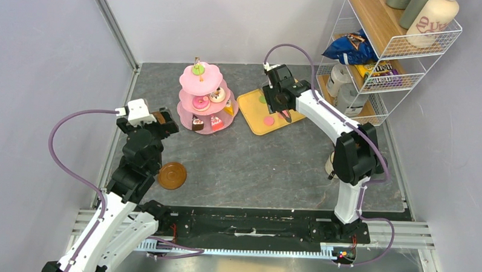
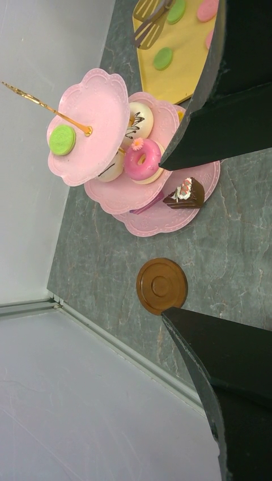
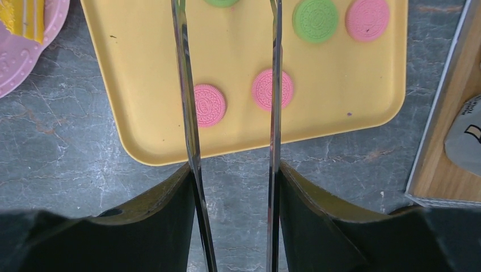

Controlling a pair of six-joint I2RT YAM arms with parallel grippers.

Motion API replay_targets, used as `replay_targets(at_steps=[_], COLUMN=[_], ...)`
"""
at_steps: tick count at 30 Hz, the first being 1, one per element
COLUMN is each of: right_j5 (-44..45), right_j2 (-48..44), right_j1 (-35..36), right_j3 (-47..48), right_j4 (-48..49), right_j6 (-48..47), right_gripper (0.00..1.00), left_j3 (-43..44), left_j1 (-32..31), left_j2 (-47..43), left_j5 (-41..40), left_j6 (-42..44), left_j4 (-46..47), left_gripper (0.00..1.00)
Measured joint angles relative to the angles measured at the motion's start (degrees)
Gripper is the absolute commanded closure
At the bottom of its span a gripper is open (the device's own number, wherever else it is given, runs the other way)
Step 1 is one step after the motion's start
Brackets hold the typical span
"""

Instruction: Serve the afternoon tea

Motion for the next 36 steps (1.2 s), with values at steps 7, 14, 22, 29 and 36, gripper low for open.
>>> replay_targets(at_steps=[7, 14, 22, 29, 36], right_j5=[-2.3, -3.1, -3.4, -3.3, -3.3], right_j2=[2.6, 4.4, 6.4, 9.2, 9.4], right_j1=[-1.0, -1.6, -1.8, -1.8, -1.8], right_j3=[-0.2, -0.2, -0.2, -0.2, 0.5], right_j4=[0.0, 0.0, 0.0, -1.9, -3.3], right_j6=[0.8, 1.0, 0.9, 0.7, 0.4], right_gripper=[0.42, 0.42, 0.43, 0.44, 0.47], left_j3=[0.0, 0.0, 0.0, 0.0, 0.0], left_j1=[0.0, 0.0, 0.0, 0.0, 0.0], left_j2=[0.2, 0.2, 0.2, 0.2, 0.2], left_j5=[0.6, 1.0, 1.0, 1.0, 1.0], left_j6=[0.0, 0.0, 0.0, 0.0, 0.0], left_j4=[0.0, 0.0, 0.0, 0.0, 0.0], left_gripper=[0.01, 0.01, 0.01, 0.01, 0.01])
